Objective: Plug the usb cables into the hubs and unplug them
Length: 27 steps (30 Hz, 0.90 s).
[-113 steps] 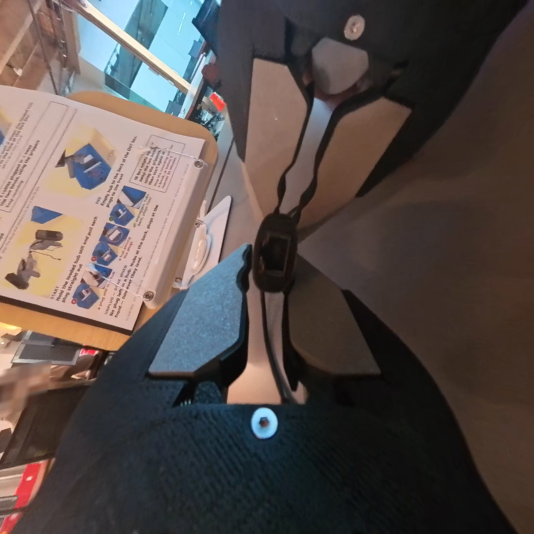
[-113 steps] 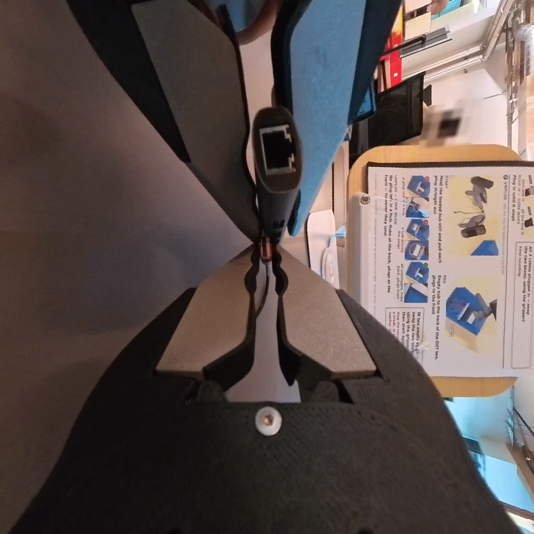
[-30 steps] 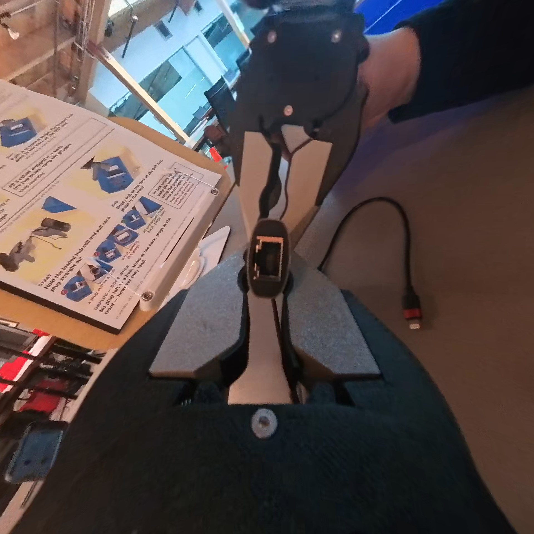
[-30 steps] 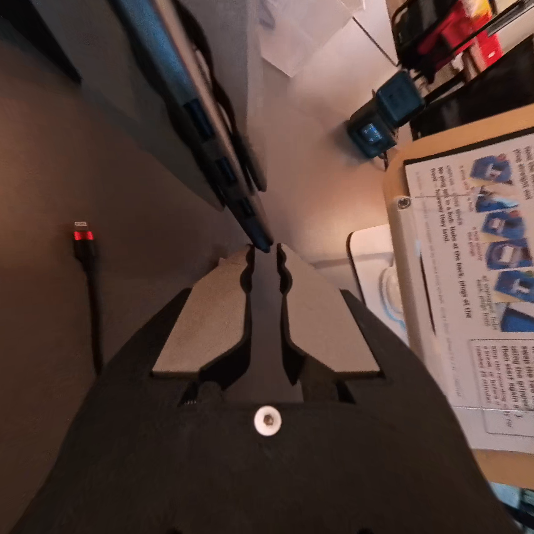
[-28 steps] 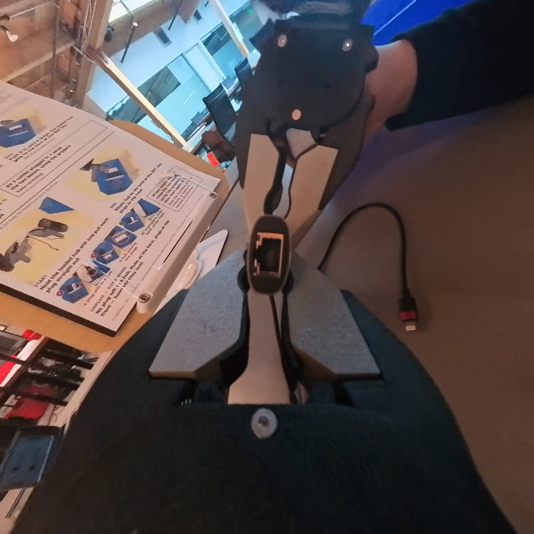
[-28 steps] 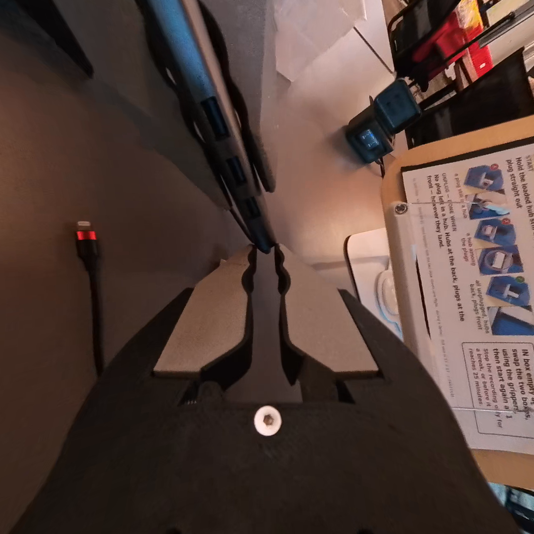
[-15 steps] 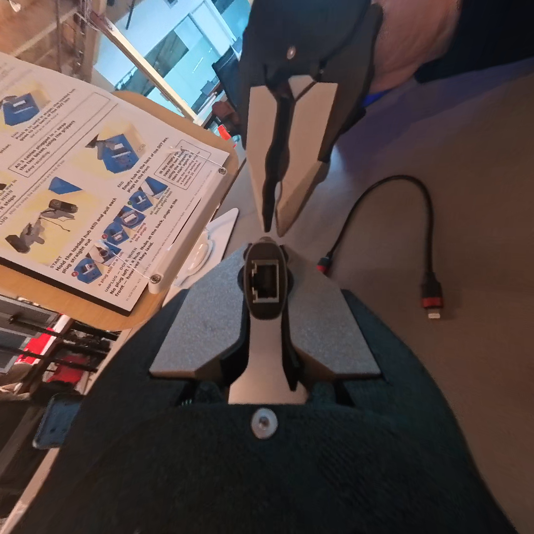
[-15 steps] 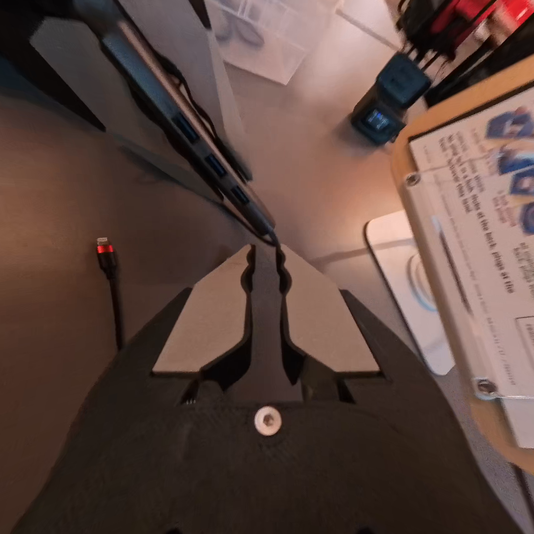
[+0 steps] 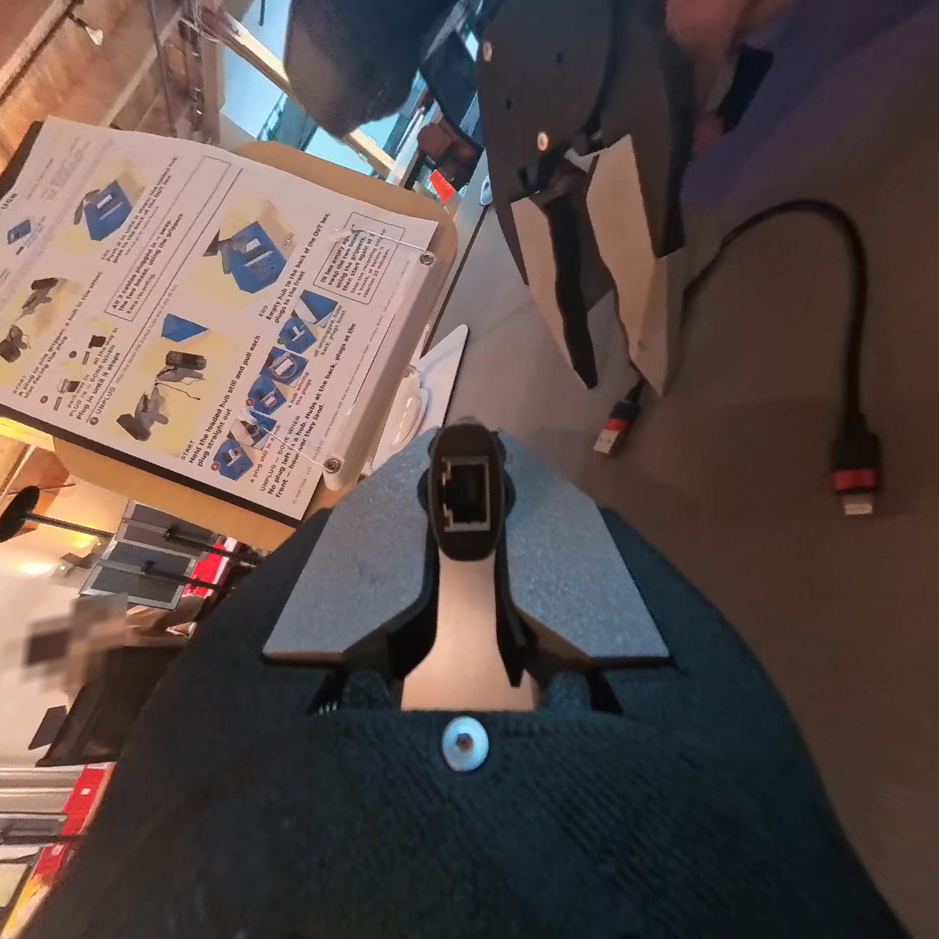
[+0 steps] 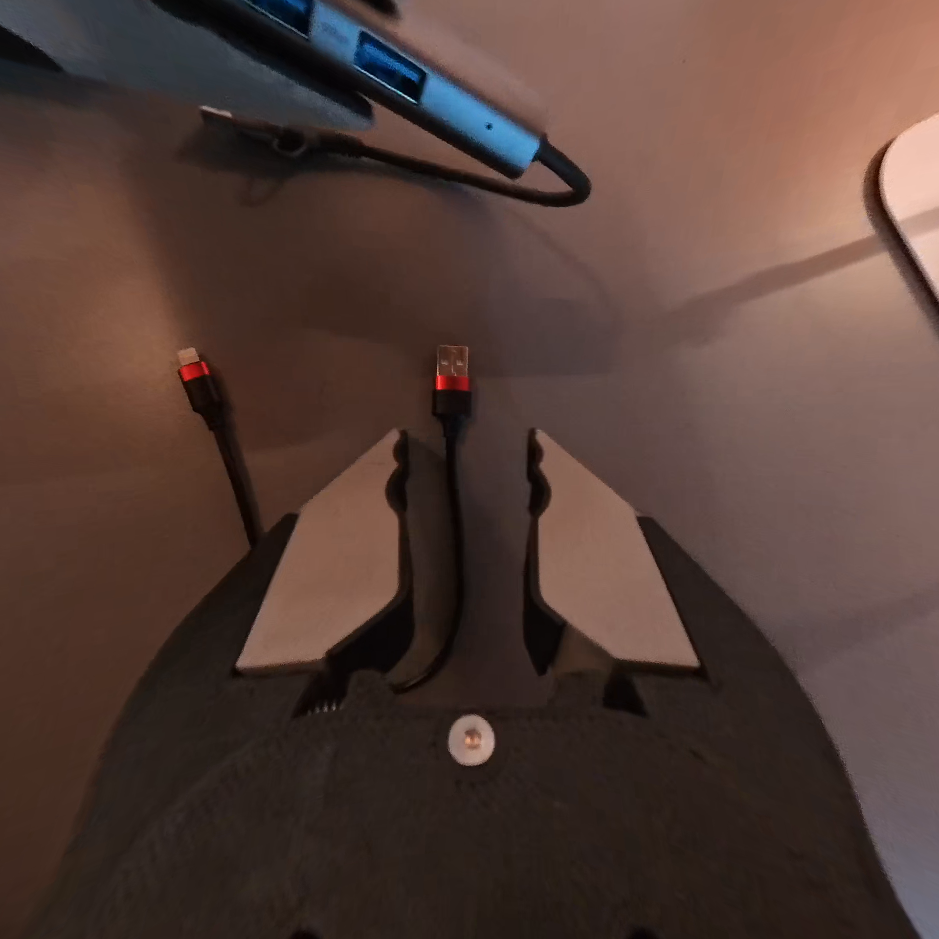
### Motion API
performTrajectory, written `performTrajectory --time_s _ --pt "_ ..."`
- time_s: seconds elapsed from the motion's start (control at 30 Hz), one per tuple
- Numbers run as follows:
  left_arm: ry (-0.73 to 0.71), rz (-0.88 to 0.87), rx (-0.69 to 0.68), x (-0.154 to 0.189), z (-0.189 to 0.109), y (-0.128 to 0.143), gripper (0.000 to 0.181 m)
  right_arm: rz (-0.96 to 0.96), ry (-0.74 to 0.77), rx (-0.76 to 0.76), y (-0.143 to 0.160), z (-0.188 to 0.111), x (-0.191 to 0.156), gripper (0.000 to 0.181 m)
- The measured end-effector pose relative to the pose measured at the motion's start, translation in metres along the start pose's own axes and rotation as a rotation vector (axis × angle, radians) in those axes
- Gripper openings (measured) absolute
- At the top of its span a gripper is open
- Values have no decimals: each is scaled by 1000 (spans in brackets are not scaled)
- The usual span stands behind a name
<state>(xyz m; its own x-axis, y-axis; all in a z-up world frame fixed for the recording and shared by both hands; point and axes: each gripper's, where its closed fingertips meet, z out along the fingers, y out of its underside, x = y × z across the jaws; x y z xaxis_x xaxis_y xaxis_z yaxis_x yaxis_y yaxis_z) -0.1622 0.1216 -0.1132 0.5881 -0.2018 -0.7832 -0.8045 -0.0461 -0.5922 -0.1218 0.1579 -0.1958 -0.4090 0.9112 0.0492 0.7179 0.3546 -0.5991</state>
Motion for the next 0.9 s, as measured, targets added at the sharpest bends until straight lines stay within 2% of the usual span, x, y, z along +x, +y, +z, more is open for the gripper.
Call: performTrajectory --time_s 0.07,0.27,0.4,0.47,0.6,0.73,0.9 --pt "3 4 -5 1 0 1 14 37 -23 -12 3 2 0 59" --pt "2 -4 -9 1 0 1 15 34 -31 12 1 -1 -2 30" --pt "9 -10 -9 2 0 1 14 33 -32 9 -1 3 -4 25" --pt "12 -7 -9 3 1 0 14 38 -21 12 -1 5 -2 15" --pt "14 -10 -8 3 1 0 15 59 -38 30 -2 5 -1 10" --pt "15 -9 -9 3 1 0 15 72 -68 57 -5 7 -4 15" --pt "21 -7 -8 5 1 -1 14 75 -63 69 -6 7 -2 12"
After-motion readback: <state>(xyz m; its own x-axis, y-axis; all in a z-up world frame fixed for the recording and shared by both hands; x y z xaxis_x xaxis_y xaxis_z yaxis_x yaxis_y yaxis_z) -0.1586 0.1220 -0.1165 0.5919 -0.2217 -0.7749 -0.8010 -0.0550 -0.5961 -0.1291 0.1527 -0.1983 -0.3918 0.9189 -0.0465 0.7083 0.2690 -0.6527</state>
